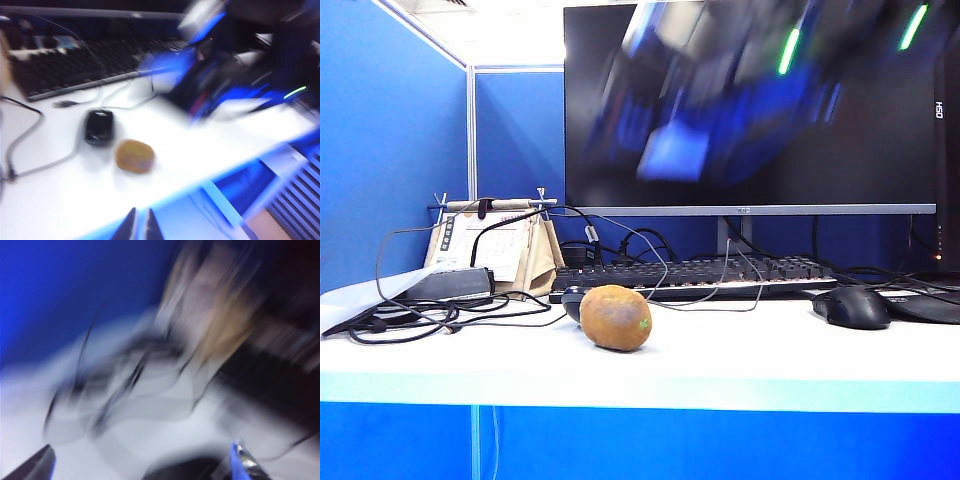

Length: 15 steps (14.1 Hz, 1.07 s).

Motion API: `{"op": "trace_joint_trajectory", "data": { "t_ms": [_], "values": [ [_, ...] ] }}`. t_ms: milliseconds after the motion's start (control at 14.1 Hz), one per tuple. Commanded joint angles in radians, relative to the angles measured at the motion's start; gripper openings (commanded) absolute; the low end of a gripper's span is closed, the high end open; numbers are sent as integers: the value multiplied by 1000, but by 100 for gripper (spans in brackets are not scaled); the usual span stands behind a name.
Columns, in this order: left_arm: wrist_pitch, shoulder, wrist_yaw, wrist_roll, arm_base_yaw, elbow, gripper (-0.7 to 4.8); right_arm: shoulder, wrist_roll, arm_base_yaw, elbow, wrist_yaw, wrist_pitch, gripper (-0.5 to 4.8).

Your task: Pick up the kiwi and place it near the upside-down mouse.

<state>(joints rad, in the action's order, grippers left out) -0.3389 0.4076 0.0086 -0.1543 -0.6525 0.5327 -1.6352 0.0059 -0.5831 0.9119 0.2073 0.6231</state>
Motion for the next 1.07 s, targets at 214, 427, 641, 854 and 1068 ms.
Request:
{"op": "trace_joint_trajectory", "data": {
  "t_ms": [214, 427, 641, 854, 1068],
  "values": [
    [167, 2, -186, 3, 1, -182, 30, 428, 16, 69, -56, -206, -179, 15],
    [202, 2, -349, -41, 1, -250, 30, 751, 15, 111, -259, -415, -180, 12],
    [134, 1, -407, -43, 0, -266, 30, 1038, 18, 109, -543, -452, -312, 13],
    [123, 3, -455, -14, 0, -267, 30, 1251, 26, 105, -718, -529, -401, 13],
    [303, 3, -455, 103, 1, -354, 30, 1407, 91, 107, -827, -639, -426, 13]
  ]
}}
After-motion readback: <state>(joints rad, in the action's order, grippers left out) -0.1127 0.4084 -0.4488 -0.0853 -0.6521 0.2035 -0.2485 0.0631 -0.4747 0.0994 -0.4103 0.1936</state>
